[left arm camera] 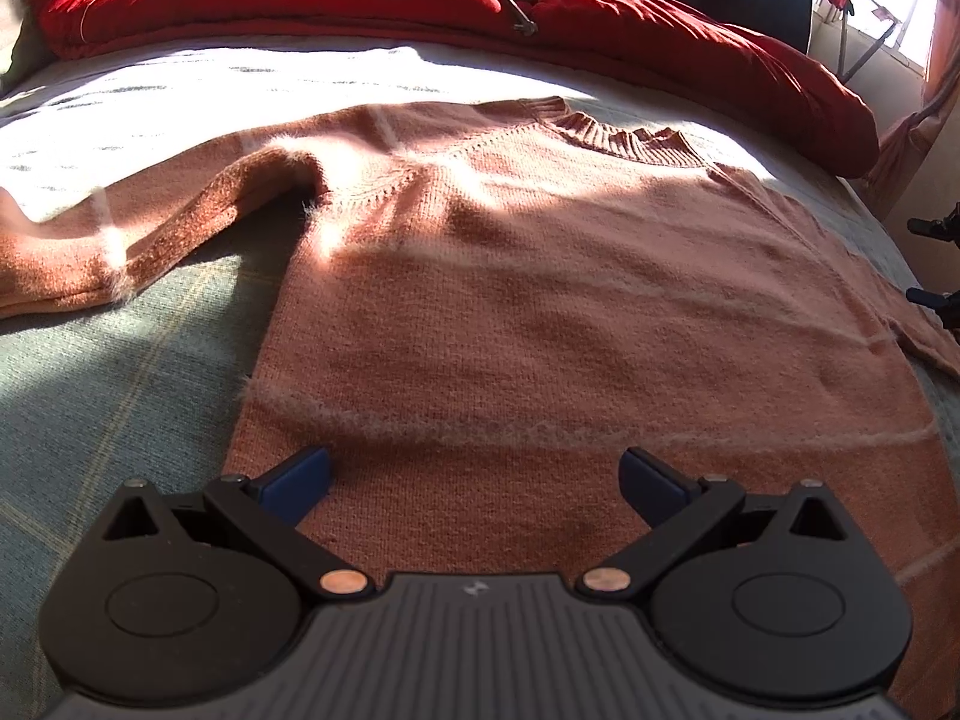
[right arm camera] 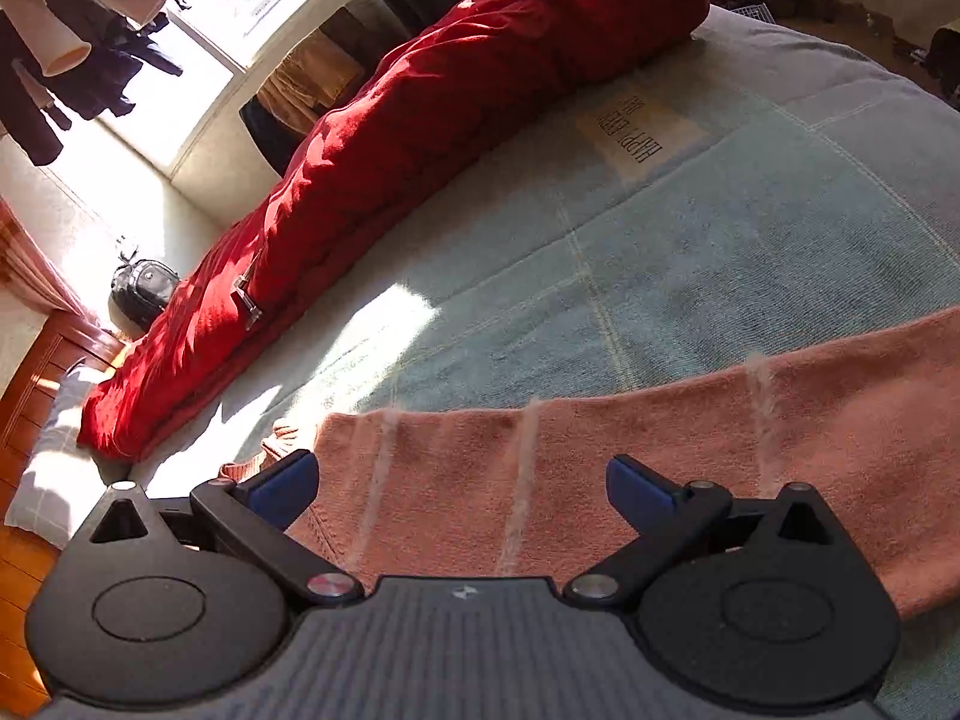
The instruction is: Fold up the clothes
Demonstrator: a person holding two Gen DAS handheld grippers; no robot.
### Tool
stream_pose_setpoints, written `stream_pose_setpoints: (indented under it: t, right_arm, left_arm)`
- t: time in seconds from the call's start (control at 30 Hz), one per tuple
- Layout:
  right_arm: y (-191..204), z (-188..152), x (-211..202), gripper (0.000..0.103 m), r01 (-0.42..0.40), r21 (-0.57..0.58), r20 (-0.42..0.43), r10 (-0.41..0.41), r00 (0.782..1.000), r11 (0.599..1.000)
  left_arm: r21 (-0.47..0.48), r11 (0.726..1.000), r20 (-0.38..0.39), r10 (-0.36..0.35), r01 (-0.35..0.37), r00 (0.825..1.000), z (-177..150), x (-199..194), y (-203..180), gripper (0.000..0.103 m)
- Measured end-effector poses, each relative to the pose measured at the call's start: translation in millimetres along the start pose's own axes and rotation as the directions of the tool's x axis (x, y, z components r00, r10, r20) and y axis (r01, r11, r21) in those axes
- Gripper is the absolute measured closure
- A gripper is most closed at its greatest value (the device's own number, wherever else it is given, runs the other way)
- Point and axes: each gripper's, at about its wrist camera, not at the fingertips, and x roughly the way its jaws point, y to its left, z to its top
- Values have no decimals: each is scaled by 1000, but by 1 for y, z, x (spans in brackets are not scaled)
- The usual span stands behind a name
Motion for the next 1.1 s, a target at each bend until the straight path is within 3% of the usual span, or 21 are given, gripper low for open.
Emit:
stream_pose_setpoints:
  t: [0.17, 0.33, 0.4, 0.5, 0.57, 0.7, 0.8, 0.9, 1.03, 1.1]
  right_arm:
    - [-40, 5, 5, 0, -35, 70, 23, 34, 999, 997]
    - [-114, 10, -45, 0, 73, 151, 116, -91, 989, 986]
    - [-145, 16, -61, 0, 74, 197, 146, -104, 984, 978]
    - [-169, 24, -83, 0, 146, 296, 195, -209, 958, 944]
    - [-169, 29, -90, 0, 185, 314, 218, -260, 941, 931]
    - [-157, 34, -77, 0, 129, 249, 206, -183, 961, 960]
    - [-156, 34, -61, 0, 200, 194, 162, -232, 959, 960]
    - [-162, 31, -60, 0, 292, 133, 136, -310, 941, 947]
    - [-129, 26, -71, 0, 394, 103, 139, -406, 903, 913]
    - [-97, 21, -71, 0, 357, 24, 126, -357, 926, 934]
  left_arm:
    - [6, 1000, -20, 29, -29, 999, 3, 2, -3, 1]
    - [9, 999, -28, 54, -53, 998, 7, 6, -5, 1]
    - [7, 998, -28, 61, -61, 998, 8, 6, -6, 1]
    - [13, 998, -29, 68, -68, 997, 8, 3, -8, 1]
    - [16, 998, -24, 65, -65, 998, 8, 0, -11, 1]
    - [28, 998, -15, 63, -63, 998, 10, -2, -18, 1]
    - [38, 998, -12, 60, -60, 998, 9, -4, -21, 1]
    - [37, 997, -14, 65, -64, 998, 8, -7, -21, 1]
    - [30, 998, 0, 57, -57, 998, 11, -11, -22, 1]
    - [42, 998, 8, 44, -44, 999, 13, -11, -28, 1]
